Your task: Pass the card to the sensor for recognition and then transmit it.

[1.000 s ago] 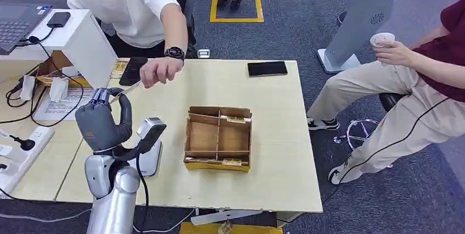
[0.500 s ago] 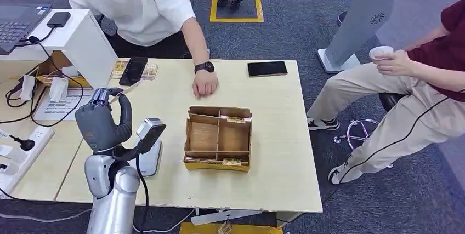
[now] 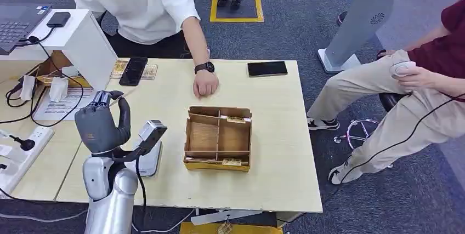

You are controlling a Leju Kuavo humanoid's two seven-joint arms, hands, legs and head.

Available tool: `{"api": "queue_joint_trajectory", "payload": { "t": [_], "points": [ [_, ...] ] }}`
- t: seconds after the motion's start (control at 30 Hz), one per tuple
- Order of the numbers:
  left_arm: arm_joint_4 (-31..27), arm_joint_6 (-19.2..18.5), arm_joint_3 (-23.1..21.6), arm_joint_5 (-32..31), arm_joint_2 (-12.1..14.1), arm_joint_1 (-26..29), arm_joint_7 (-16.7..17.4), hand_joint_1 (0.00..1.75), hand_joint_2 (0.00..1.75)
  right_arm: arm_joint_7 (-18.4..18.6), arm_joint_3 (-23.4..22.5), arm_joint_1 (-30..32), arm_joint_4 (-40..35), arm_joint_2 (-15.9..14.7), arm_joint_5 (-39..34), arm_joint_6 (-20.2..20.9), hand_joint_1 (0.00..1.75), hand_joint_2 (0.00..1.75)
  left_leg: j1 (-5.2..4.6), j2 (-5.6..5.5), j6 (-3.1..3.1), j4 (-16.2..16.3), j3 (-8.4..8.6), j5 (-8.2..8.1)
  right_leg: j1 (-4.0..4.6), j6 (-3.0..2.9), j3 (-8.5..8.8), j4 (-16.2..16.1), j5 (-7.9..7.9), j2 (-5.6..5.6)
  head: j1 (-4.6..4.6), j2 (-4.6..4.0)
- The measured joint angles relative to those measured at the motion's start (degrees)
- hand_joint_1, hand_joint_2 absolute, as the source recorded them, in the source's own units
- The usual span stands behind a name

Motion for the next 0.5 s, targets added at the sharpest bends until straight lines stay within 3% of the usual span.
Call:
{"api": "queue_joint_trajectory", "payload": {
  "t": [0.5],
  "points": [
    [-5.09,0.0,2.1,2.34,0.5,3.57,1.35,1.75,1.75,0.98,-0.02,0.2,-1.27,0.04,-3.17,0.0,0.0,1.75,0.0,-0.03,0.0,0.0,-0.01,0.0,0.0,0.0,0.01,0.01,0.0,-0.04,0.0,0.0]
  ]
}}
